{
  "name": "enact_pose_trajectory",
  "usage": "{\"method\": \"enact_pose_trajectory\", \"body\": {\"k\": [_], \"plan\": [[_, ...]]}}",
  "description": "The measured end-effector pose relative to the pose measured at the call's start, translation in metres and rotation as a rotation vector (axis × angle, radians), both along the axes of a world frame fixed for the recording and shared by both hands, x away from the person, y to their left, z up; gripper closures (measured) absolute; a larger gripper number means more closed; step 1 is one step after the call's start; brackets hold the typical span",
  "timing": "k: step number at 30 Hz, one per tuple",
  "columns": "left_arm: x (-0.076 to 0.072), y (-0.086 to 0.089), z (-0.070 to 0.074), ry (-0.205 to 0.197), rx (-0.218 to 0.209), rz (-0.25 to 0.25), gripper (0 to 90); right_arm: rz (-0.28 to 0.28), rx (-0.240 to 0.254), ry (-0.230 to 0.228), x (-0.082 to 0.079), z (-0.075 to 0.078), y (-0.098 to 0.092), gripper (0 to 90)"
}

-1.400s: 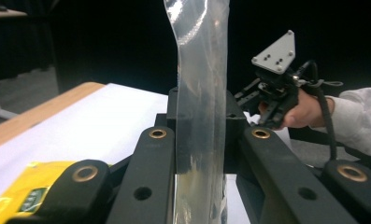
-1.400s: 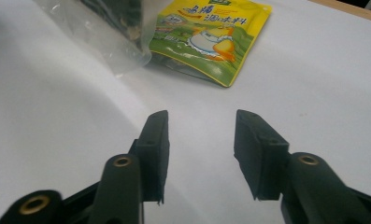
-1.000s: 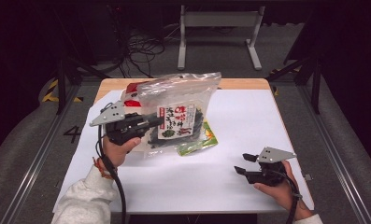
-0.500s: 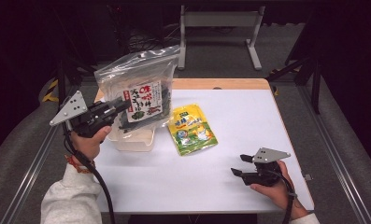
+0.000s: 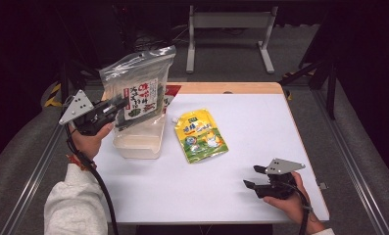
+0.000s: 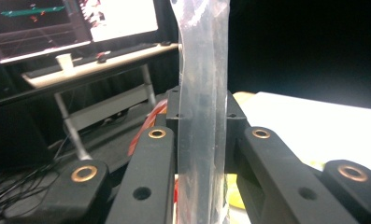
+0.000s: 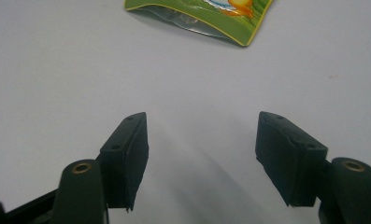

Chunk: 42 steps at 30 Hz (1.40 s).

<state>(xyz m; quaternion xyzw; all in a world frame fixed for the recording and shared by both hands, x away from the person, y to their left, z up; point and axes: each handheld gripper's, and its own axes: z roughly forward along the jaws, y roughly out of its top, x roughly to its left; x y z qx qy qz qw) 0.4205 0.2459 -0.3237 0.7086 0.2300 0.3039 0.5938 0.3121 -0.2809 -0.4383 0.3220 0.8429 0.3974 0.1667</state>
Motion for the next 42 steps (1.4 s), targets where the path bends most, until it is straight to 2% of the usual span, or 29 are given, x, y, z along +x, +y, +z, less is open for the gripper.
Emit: {"method": "enact_pose_trajectory", "body": {"k": [5, 10, 12, 17, 21, 22, 24, 26, 28, 32, 33, 35, 37, 39, 42], "plan": [[0.015, -0.001, -0.017, 0.021, -0.009, -0.015, 79.9, -0.013, 0.0, 0.002, -0.003, -0.001, -0.003, 33.8], [0.021, -0.005, -0.025, 0.017, 0.014, 0.002, 79.8, -0.016, 0.001, 0.003, -0.005, -0.001, -0.005, 33.3], [0.023, -0.003, -0.027, 0.009, 0.005, -0.004, 79.7, -0.016, 0.002, 0.005, -0.005, -0.001, -0.005, 33.2], [0.028, 0.004, -0.034, 0.027, -0.025, -0.005, 79.7, -0.017, 0.006, 0.009, -0.006, -0.002, -0.005, 33.2], [0.029, 0.008, -0.037, 0.034, 0.024, 0.004, 79.8, -0.015, 0.005, 0.011, -0.006, -0.002, -0.005, 33.0], [0.029, 0.006, -0.039, 0.046, 0.047, 0.01, 79.8, -0.014, 0.005, 0.012, -0.006, -0.002, -0.005, 33.0], [0.03, 0.003, -0.041, 0.061, 0.063, -0.004, 79.8, -0.012, 0.003, 0.018, -0.005, -0.003, -0.004, 32.6], [0.032, -0.003, -0.046, 0.07, 0.092, 0.002, 79.7, -0.007, 0.0, 0.021, -0.005, -0.003, -0.003, 32.2], [0.034, -0.006, -0.05, 0.073, 0.074, -0.007, 79.5, -0.001, -0.002, 0.021, -0.005, -0.003, -0.002, 32.2], [0.032, -0.007, -0.051, 0.083, 0.063, -0.014, 77.7, 0.003, 0.0, 0.02, -0.005, -0.003, -0.002, 31.9], [0.032, -0.006, -0.052, 0.083, 0.06, -0.005, 76.0, 0.004, -0.003, 0.021, -0.005, -0.003, -0.002, 31.9], [0.031, -0.003, -0.054, 0.09, 0.079, 0.016, 73.4, 0.006, -0.008, 0.021, -0.004, -0.004, -0.001, 32.5], [0.031, 0.003, -0.057, 0.115, 0.044, 0.019, 68.5, 0.009, -0.01, 0.02, -0.004, -0.003, 0.0, 32.4], [0.029, 0.006, -0.059, 0.123, 0.052, 0.032, 69.3, 0.014, -0.012, 0.019, -0.004, -0.003, 0.001, 32.4], [0.025, 0.01, -0.062, 0.138, 0.092, 0.032, 69.0, 0.021, -0.01, 0.021, -0.003, -0.003, 0.003, 31.9]]}}
